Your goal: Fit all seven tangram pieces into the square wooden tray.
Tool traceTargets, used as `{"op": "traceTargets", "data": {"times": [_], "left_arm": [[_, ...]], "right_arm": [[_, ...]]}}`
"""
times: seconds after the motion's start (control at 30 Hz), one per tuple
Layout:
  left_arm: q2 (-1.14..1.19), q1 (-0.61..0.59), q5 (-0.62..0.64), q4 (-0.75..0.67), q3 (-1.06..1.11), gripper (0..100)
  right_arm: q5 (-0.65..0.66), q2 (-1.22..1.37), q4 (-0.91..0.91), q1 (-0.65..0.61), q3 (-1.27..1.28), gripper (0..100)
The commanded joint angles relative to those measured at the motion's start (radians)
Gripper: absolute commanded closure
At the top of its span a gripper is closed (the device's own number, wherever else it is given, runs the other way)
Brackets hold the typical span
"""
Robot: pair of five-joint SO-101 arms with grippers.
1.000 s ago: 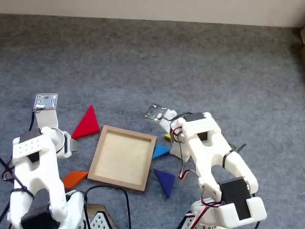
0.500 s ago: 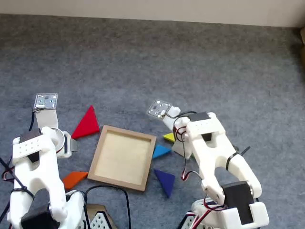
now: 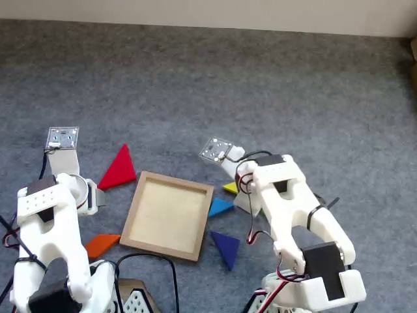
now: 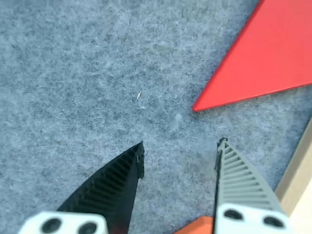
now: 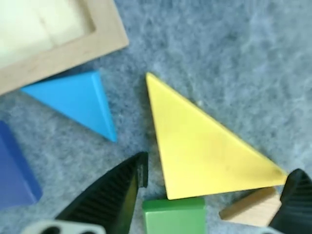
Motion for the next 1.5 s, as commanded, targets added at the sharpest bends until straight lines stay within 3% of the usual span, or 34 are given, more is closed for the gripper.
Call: {"op": "traceTargets", "data": {"times": [0.0, 0.27, 0.5, 0.8, 1.27, 1.47], "left_arm": [[-0.018, -0.004, 0.003, -0.014, -0.002, 77], [-0.018, -0.004, 0.003, -0.014, -0.002, 77], [-0.018, -0.004, 0.003, -0.014, -0.001, 77], [-0.018, -0.004, 0.003, -0.011, -0.001, 77], [-0.018, -0.004, 0.003, -0.009, -0.001, 77], [-0.018, -0.004, 0.003, -0.011, -0.001, 77]], "right_arm": [[-0.032, -0.022, -0.021, 0.013, -0.012, 59.1], [-0.084, 0.186, -0.059, 0.015, -0.053, 60.3], [-0.078, 0.194, -0.015, 0.008, -0.137, 78.6], [-0.078, 0.197, 0.002, 0.010, -0.145, 79.4], [-0.014, 0.191, 0.012, 0.015, -0.145, 90.0], [0.000, 0.189, 0.202, 0.013, -0.332, 99.4]]}}
